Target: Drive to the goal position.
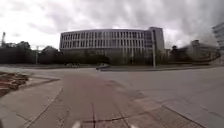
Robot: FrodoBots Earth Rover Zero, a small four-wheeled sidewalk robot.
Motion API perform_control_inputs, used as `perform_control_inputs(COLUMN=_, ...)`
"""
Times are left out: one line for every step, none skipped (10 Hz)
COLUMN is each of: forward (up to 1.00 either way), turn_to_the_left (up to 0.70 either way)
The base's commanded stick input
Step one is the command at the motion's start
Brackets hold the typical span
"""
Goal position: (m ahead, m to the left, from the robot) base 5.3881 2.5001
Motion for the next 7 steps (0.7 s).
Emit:
perform_control_inputs(forward=0.7, turn_to_the_left=0.0)
perform_control_inputs(forward=0.7, turn_to_the_left=0.15)
perform_control_inputs(forward=0.7, turn_to_the_left=0.32)
perform_control_inputs(forward=0.7, turn_to_the_left=0.34)
perform_control_inputs(forward=0.7, turn_to_the_left=0.14)
perform_control_inputs(forward=0.7, turn_to_the_left=0.0)
perform_control_inputs(forward=0.7, turn_to_the_left=0.0)
